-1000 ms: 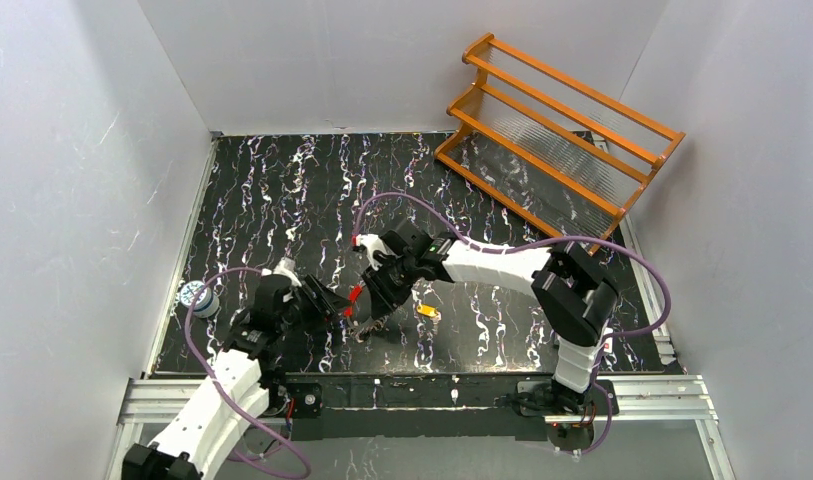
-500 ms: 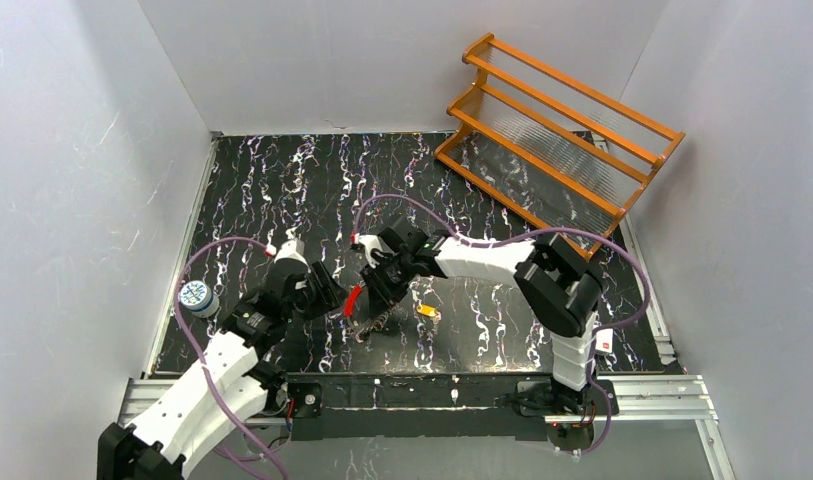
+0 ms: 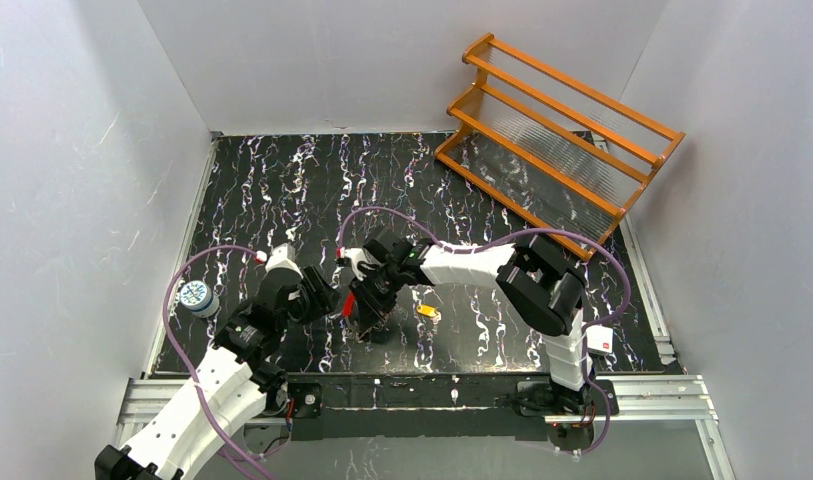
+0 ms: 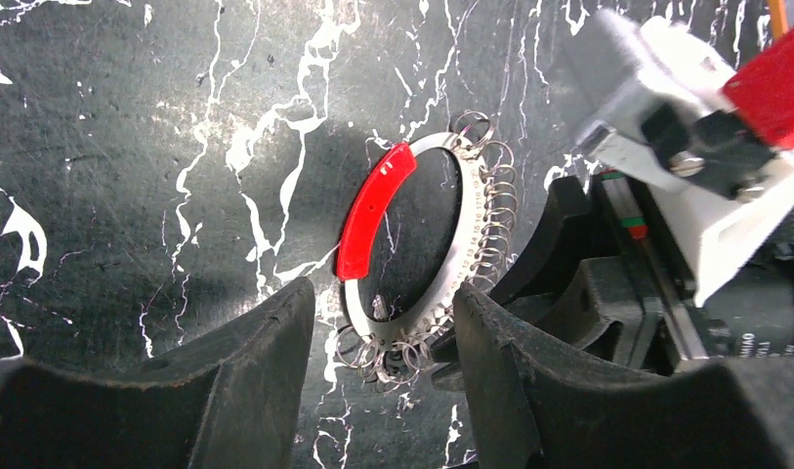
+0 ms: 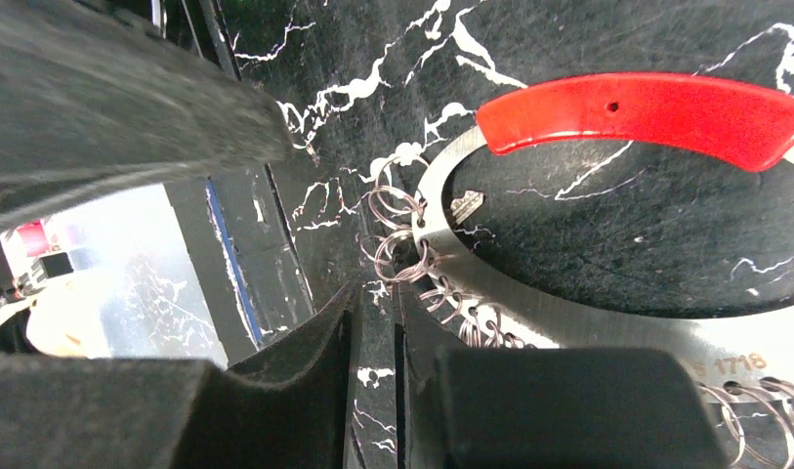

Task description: Put the keys on the keyring

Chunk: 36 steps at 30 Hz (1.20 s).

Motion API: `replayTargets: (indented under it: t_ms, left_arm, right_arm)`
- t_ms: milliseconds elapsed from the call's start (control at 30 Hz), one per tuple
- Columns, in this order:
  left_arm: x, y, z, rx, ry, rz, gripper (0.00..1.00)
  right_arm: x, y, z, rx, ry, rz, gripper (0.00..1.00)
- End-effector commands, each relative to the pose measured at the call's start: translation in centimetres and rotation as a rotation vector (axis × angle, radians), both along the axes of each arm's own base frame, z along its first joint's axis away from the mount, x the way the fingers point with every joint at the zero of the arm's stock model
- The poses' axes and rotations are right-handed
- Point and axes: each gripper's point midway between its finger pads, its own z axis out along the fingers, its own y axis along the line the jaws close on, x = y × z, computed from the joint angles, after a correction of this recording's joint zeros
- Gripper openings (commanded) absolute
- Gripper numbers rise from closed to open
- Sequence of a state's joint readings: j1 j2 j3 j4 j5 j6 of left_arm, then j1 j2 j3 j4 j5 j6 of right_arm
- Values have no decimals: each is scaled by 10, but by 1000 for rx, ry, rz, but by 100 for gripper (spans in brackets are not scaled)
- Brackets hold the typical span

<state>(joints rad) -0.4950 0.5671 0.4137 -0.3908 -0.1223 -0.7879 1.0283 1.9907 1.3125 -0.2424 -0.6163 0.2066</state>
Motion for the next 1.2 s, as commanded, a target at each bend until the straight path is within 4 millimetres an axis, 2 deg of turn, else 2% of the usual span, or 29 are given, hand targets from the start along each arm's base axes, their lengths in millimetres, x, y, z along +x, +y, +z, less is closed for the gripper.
replayTargets:
  t_ms: [0,167,400,633,967,1167]
  left_arm:
    - [-1,-3,-3,1,6,-16,53]
    - [-1,-4,-4,-1,6,-22,53]
    - [-2,-5,-8,-10,15,-24,53]
    - [-2,-6,-9,-10,19,-28,53]
    - [-3,-6,-11,-12,22,-29,53]
    - [-3,-6,-11,-11,23,-31,53]
  right_arm:
    - [12,22,24,91,-71,6,26]
    - [11,23,19,77,-71,13,25]
    - [0,7,2,19,-31,19,24]
    - [1,-5,-6,-45,-42,-16,23]
    - [2,-6,-6,-58,-41,-33,29]
    - [8,-2,13,-40,-103,-45,29]
